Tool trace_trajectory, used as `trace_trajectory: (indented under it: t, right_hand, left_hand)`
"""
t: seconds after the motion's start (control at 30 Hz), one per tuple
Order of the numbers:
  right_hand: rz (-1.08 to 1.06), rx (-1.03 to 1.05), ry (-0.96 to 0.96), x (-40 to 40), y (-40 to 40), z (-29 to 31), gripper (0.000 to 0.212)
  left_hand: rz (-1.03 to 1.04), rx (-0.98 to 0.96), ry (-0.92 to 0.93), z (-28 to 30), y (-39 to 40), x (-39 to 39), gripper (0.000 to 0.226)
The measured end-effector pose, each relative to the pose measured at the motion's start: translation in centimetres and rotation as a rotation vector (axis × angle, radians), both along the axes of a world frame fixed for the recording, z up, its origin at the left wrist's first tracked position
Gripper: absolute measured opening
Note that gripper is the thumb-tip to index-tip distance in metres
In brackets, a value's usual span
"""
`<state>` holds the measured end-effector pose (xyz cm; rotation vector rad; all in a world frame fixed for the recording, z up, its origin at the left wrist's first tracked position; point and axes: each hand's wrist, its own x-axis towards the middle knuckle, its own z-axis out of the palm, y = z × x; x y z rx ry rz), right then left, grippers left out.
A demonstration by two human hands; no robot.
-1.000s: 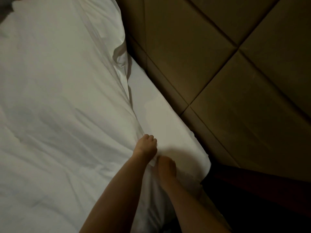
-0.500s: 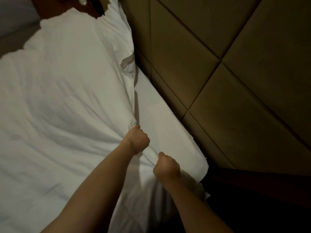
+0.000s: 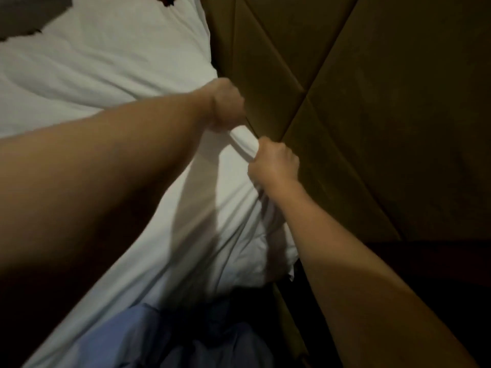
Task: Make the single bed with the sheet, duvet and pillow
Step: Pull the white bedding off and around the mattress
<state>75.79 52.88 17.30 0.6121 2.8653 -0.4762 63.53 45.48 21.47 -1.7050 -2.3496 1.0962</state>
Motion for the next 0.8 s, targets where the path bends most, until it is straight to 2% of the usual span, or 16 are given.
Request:
trace_trajectory:
  t: [0.03,0.1,0.17,0.3,0.4,0.53,0.63,0.8]
  right_hand:
    - [-0.027,0.022,-0.015,0.1,0.4,-0.6,0.028]
    - [-0.096,0.051,-0.106,1.1,1.1,-3.7,0.032]
    - [-0.175,0.058,-0.227,2.4,1.4,-7.3,0.037]
    - [-0.285,0.011,-0.307,1.7,1.9,-11.7,0.051]
    - [-0.326,-0.121,-0.333,2.6,2.7,-13.0,0.059]
    - [-0.294,-0.324,-0.538,5.7,4.2,-15.1,0.075]
    - [-0.283,-0.317,-0.575,6.7,3.5,-16.9,0.069]
    - [-0.338,-0.205,-0.434,6.1,2.5,-18.8,0.04]
  left_hand:
    - [0.059,0.073,-0.032,-0.9,0.4,-0.4,0.025]
    - [0.257,0.223,-0.256,-4.4,1.3,-0.4,0.027]
    - [0.346,0.258,-0.395,-8.6,2.5,0.7,0.028]
    - [0.165,0.145,-0.305,-13.5,3.6,1.0,0.031]
    - [0.178,0.141,-0.269,-14.1,4.2,0.1,0.031]
    - [0.2,0.14,-0.293,-15.6,5.3,-0.7,0.032]
    - [0.201,0.123,-0.29,-16.6,5.4,-0.7,0.031]
    - [0.18,0.042,-0.26,-18.2,6.0,1.2,0.038]
